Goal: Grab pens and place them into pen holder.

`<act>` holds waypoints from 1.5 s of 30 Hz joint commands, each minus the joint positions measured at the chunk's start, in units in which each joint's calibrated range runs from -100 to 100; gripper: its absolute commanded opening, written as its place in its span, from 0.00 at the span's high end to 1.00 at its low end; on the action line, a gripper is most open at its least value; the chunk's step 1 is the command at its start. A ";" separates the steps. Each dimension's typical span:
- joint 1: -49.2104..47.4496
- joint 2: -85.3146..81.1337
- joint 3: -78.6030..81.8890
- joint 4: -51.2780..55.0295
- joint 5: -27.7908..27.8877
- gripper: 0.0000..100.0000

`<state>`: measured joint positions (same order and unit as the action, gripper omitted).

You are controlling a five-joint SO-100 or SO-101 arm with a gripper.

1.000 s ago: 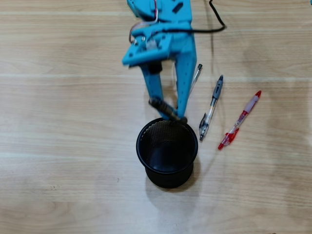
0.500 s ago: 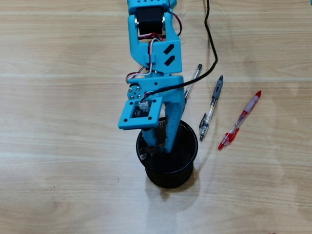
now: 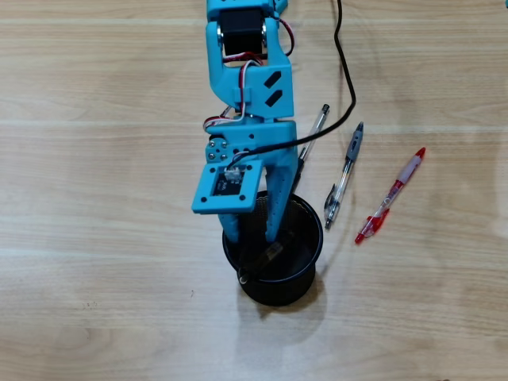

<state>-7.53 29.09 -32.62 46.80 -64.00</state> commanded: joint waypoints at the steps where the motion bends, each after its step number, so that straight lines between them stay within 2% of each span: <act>1: -0.59 -10.49 -3.74 13.77 0.22 0.92; 5: -0.77 -18.30 -3.02 26.42 0.02 0.98; 8: -0.96 -23.17 -2.75 33.48 0.02 0.98; 15: -3.41 -35.69 8.33 41.06 0.27 0.98; 28: -4.50 -62.73 42.76 40.37 2.51 0.98; 33: -9.85 -66.01 51.96 30.30 2.15 0.98; 37: -15.66 -62.15 51.33 27.97 1.59 0.98; 40: -20.29 -56.77 48.80 26.77 -1.46 0.98; 45: -24.11 -50.39 44.20 26.42 -3.08 0.98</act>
<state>-30.27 -23.92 16.82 74.65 -66.29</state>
